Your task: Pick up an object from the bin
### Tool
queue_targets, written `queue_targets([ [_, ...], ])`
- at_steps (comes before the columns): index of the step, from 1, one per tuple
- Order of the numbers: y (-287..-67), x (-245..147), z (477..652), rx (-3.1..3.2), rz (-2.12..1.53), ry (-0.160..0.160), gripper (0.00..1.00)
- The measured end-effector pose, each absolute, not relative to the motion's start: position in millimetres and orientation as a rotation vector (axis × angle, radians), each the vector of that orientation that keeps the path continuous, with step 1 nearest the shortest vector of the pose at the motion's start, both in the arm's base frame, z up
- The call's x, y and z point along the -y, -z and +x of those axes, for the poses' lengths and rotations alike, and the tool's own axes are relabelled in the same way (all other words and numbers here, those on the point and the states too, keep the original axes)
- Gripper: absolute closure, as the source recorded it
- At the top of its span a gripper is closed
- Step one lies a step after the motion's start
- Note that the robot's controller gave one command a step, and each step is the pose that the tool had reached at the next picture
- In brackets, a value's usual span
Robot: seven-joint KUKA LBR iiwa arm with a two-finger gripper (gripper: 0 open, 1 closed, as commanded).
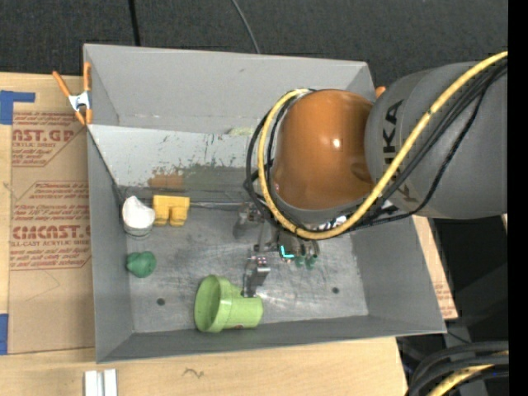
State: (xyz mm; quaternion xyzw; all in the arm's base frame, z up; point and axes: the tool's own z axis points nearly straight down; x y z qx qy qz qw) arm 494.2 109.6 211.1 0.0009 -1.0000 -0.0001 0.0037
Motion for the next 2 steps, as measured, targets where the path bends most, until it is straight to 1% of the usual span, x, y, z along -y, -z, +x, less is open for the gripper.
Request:
queue_targets([
  [1, -214.8, -109.0, 496.0, 3.142, 0.0, 0.002, 0.0],
  [2, -165.6, -122.1, 492.6, 3.135, 0.243, 0.001, 0.0],
])
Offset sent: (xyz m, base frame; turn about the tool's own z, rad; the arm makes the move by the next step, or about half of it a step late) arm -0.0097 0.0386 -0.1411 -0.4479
